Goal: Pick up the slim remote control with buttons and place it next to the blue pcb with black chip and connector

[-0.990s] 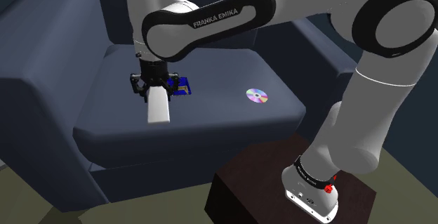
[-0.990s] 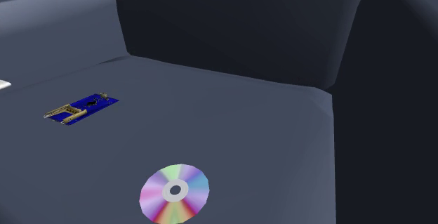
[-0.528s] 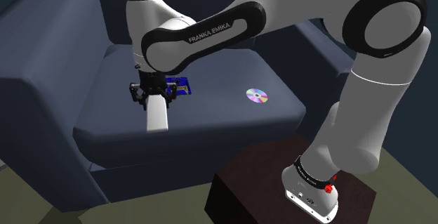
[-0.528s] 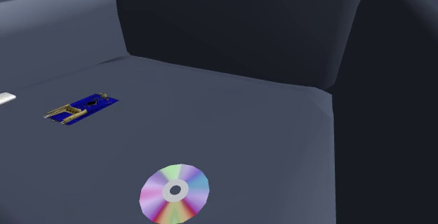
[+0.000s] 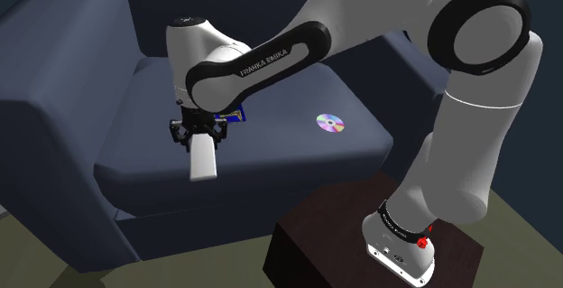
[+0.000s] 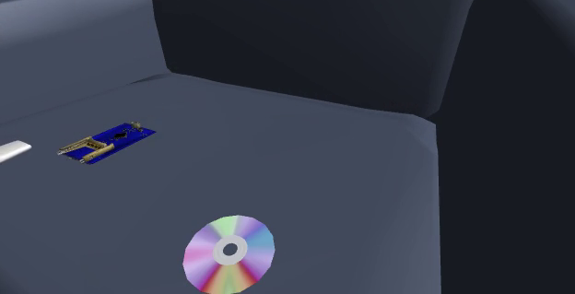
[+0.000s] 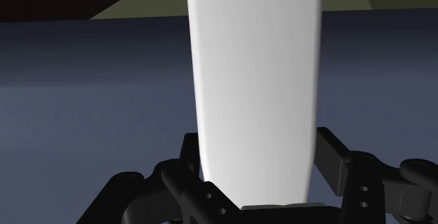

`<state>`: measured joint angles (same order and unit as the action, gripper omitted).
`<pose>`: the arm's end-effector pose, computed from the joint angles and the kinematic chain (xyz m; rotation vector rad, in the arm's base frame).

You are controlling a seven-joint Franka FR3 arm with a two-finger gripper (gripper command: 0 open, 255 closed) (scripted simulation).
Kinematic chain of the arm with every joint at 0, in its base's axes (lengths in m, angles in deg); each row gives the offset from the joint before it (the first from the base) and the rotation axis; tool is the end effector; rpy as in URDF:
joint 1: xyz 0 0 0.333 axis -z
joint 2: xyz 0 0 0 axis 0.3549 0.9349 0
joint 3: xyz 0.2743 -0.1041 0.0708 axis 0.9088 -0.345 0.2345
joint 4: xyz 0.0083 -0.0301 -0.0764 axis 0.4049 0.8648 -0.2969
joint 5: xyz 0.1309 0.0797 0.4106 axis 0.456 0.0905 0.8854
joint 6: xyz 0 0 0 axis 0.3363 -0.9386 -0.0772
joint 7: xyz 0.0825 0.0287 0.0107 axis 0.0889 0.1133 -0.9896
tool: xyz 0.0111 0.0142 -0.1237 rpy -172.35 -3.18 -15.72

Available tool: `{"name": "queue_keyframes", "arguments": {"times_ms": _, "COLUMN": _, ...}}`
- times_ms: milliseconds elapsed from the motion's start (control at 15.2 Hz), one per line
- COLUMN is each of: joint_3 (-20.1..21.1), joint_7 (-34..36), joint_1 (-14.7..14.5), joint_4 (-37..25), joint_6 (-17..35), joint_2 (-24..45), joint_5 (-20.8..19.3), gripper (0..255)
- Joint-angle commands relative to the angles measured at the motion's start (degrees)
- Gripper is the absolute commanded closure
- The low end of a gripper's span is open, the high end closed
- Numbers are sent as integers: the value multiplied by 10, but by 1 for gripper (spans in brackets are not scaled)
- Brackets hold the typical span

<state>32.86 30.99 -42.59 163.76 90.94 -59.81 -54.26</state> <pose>0.5213 0.3814 0.2873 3.0504 -0.7244 -0.0153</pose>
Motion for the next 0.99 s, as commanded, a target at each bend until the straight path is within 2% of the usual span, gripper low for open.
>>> {"name": "queue_keyframes", "arguments": {"times_ms": 0, "joint_3": -1, "joint_7": 1, "joint_1": 0, "joint_4": 2, "joint_6": 7, "joint_2": 5, "joint_5": -2, "gripper": 255}}
{"name": "queue_keyframes", "arguments": {"times_ms": 396, "joint_3": -1, "joint_7": 1, "joint_1": 0, "joint_4": 2, "joint_6": 7, "joint_2": 5, "joint_5": -2, "gripper": 255}}
{"name": "queue_keyframes", "arguments": {"times_ms": 462, "joint_3": -1, "joint_7": 1, "joint_1": 0, "joint_4": 2, "joint_6": 7, "joint_2": 5, "joint_5": -2, "gripper": 0}}
{"name": "queue_keyframes", "arguments": {"times_ms": 792, "joint_3": -1, "joint_7": 1, "joint_1": 0, "joint_4": 3, "joint_6": 7, "joint_2": 5, "joint_5": -2, "gripper": 0}}
{"name": "queue_keyframes", "arguments": {"times_ms": 924, "joint_3": 2, "joint_7": -4, "joint_1": 2, "joint_4": -13, "joint_6": -26, "joint_2": -14, "joint_5": 5, "gripper": 0}}
